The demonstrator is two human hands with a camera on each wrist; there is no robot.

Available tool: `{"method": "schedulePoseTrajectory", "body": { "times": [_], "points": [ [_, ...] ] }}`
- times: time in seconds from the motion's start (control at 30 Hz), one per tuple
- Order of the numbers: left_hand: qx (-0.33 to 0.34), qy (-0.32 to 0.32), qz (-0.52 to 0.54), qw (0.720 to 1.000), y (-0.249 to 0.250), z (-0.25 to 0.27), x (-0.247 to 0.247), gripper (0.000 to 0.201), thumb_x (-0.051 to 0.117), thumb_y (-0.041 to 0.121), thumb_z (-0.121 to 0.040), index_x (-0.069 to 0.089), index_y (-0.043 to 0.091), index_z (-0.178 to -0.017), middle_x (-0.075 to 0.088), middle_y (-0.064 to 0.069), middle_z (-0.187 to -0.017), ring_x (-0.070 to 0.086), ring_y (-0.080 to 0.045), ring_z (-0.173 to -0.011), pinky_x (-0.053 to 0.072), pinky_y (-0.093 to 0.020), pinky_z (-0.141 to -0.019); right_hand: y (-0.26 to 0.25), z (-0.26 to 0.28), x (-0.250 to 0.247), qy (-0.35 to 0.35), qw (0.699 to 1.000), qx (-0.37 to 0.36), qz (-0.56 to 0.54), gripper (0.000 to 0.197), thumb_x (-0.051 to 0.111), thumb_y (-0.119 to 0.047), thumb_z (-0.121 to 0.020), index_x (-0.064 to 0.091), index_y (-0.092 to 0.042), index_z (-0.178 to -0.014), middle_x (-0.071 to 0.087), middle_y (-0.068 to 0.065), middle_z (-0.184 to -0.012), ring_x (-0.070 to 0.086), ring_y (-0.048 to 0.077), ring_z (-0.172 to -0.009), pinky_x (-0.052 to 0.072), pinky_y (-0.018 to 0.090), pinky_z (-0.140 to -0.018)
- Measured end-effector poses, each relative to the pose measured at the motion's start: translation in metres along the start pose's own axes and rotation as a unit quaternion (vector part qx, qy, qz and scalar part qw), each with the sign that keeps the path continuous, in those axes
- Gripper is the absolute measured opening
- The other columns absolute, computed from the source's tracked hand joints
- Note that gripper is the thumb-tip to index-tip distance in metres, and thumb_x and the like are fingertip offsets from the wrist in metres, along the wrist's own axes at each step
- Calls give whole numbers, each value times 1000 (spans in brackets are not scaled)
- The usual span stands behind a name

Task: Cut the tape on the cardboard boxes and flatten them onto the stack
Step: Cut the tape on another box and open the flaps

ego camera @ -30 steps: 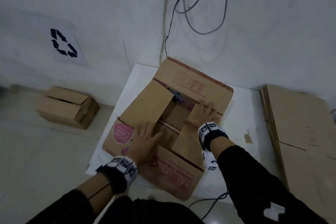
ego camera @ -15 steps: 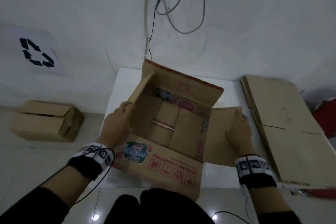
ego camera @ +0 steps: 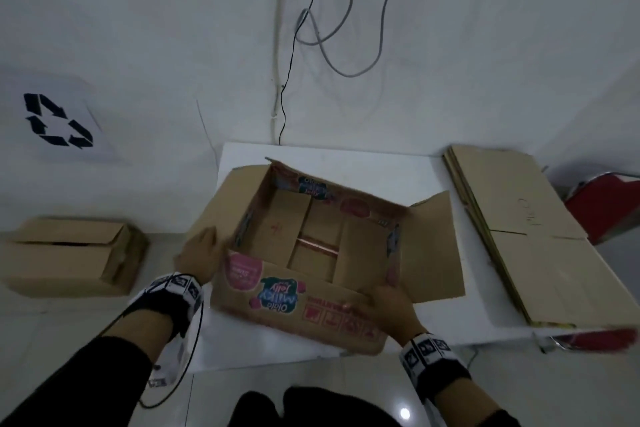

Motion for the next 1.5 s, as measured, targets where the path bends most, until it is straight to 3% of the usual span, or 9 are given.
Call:
{"method": "schedulePoseTrajectory", "body": {
  "times": [0.1,0.2,0.53,0.77,0.97,1.13,1.27,1.4,1.5],
  "points": [
    [48,234,39,970,17,18,-54,60,40,42,-98,42,0,-141,39,-22,-147,34,-37,-136,26,-49,-109,-10,-2,-20,53,998,21,6,84,18,-93,-70,60,-21,-64,54,-7,-58,59,12,-60,38,25,-54],
    [68,407,77,908,34,53,-91,52,47,29,-100,39,-3,-140,37,-33,-140,35,-44,-127,27,-46,-108,-25,-8,-57,88,991,49,-88,75,34,-84,-81,68,-18,-79,68,-4,-76,64,15,-73,41,27,-57],
    [-194,-245,468,827,107,77,42,97,28,83,-79,40,12,-143,39,-15,-146,39,-35,-131,34,-48,-106,-47,-23,-107,78,885,81,-451,60,59,-69,-82,72,-16,-107,75,3,-102,70,21,-98,52,45,-97],
    [-178,-225,530,798,117,69,50,71,46,73,-83,47,16,-126,59,-10,-121,57,-28,-107,44,-44,-88,-43,-14,-129,23,850,102,-516,34,55,-48,-95,67,-17,-104,70,-4,-87,65,8,-80,47,16,-62],
    [-113,-3,662,741,94,61,-4,55,29,47,-102,62,3,-96,60,-13,-88,56,-30,-85,47,-33,-68,-25,-23,-105,35,788,140,-599,41,52,-47,-97,68,-13,-113,75,0,-94,68,17,-96,53,32,-89],
    [46,-93,699,708,135,78,-40,36,51,44,-88,74,18,-98,73,-4,-89,69,-16,-83,53,-29,-67,-24,-29,-111,107,798,123,-580,40,49,-39,-101,52,-8,-128,69,7,-106,68,22,-98,56,33,-83],
    [117,-68,604,785,185,65,-32,24,51,12,-96,63,0,-113,69,-14,-98,69,-20,-88,56,-28,-68,-37,-8,-132,199,832,59,-514,28,49,-37,-101,38,-17,-117,68,5,-103,70,6,-80,51,14,-56],
    [155,-28,487,859,202,31,-16,58,64,64,-80,63,19,-115,71,4,-104,67,-15,-99,51,-53,-93,-51,17,-146,186,849,-42,-492,44,54,-56,-90,50,-22,-117,69,-9,-104,70,0,-87,54,13,-66],
    [246,49,417,873,224,61,-47,50,52,68,-84,58,30,-117,66,17,-105,63,-6,-101,49,-21,-88,-48,32,-127,75,863,-93,-491,82,58,-76,-73,28,-44,-142,47,-34,-122,55,-22,-99,47,3,-73]
  ]
}}
Point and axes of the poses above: each hand's wrist, its own z-axis away from the middle knuckle, its own x-axis out of the palm, y = z × x, the point moved 9 cm from there along -z, towards the middle knuckle
